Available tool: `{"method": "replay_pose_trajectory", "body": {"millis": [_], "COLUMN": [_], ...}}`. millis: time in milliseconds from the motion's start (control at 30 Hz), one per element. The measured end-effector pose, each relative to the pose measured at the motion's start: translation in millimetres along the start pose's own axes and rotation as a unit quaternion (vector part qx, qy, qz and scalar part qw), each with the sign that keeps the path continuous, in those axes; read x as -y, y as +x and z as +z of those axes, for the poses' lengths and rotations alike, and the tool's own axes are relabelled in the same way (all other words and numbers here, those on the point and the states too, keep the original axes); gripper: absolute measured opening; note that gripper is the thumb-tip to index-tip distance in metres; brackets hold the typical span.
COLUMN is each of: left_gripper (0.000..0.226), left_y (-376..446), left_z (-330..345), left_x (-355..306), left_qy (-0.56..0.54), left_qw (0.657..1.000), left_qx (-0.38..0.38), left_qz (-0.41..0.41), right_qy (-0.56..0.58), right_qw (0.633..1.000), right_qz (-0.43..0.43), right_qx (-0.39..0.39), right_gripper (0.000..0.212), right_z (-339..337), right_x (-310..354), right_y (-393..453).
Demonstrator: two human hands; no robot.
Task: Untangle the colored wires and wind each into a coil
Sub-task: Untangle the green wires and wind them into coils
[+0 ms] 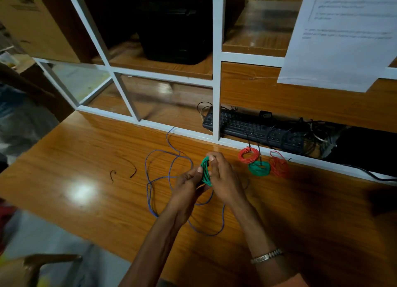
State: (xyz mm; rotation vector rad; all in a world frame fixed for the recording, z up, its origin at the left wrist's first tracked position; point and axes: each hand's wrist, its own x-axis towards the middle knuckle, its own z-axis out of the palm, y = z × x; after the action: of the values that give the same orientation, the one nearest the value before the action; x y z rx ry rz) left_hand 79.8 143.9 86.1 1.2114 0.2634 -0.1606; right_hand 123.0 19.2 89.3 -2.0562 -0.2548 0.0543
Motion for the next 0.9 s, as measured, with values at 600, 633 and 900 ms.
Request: {"method": "replay_pose_trajectory", "body": {"millis": [600,633,900], "left_gripper": [0.015,0.013,0.025], "left_y": [9,9,7], "left_z": [-131,-140,-197], "left_x": [-44,-46,-36], "left_qy": [-0.273,-0.279,-0.145], "left_qw": [0.958,0.957,0.977], "left_qx": [-0.003,-0.004,-0.145], "left_qz": [-0.083,-0.077,-0.061], "right_qy": [0.168,0.175,0.165], "right_qw": [0.983,0.981,0.964], "right_qz": [0.010,0.013,0.079], "right_qx": [0.068,0.077,0.191], "right_gripper": [0.031,0.031,0.019], "right_z": [115,122,179], "right_x": [50,54,53], "right_y": [30,33,42]}}
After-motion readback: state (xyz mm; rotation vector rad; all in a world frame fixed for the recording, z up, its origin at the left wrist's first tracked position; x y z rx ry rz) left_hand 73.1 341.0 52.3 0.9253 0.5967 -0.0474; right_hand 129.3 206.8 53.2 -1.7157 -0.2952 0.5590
